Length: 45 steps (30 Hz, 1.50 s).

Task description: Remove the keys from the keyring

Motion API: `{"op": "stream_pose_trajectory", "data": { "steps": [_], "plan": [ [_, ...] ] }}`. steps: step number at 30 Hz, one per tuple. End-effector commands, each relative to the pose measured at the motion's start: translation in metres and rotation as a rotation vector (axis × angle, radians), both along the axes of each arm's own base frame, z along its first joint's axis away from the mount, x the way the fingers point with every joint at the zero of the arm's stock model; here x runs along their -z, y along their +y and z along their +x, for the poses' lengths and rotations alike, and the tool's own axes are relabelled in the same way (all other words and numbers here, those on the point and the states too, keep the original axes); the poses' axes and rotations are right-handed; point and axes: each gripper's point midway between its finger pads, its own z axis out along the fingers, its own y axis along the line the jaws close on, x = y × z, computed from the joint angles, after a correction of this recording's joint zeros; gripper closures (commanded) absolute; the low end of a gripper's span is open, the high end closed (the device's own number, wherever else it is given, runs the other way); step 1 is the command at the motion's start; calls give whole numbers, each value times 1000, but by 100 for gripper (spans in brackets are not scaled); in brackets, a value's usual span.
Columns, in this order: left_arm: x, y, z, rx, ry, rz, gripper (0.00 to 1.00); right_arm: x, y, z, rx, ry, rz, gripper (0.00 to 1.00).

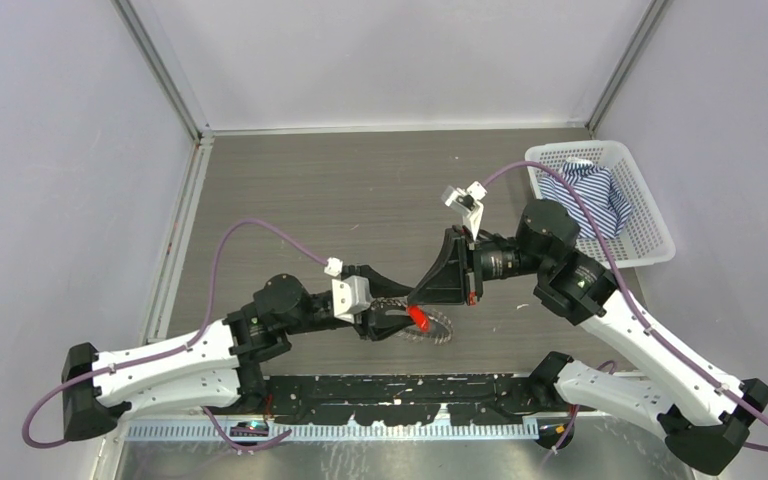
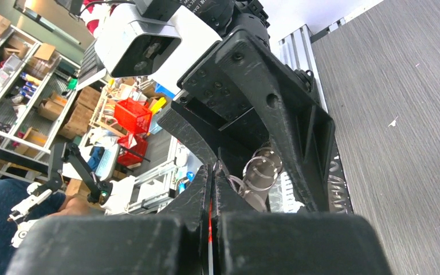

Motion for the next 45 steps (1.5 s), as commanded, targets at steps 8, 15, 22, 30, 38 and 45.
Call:
{"op": "stream_pose_trajectory", "data": {
  "steps": [8, 15, 22, 30, 38, 45],
  "plan": [
    [-41, 3, -4, -5, -1, -175, 62, -13, -7, -4, 25, -69, 37, 99],
    [-31, -1, 13, -100, 6, -144, 97, -12, -9, -2, 55, -75, 32, 99],
    [-28, 29, 67, -516, -261, 25, 100, -8, -22, 8, 194, -124, 7, 99],
    [-81, 42, 98, -775, -521, 61, 100, -15, -31, 21, 309, -216, 30, 99],
    [-127, 30, 82, -797, -692, -52, 100, -11, -39, 38, 430, -289, 30, 63],
    [-155, 38, 65, -748, -667, -181, 100, -25, -68, 50, 619, -342, 91, 33]
  ]
}}
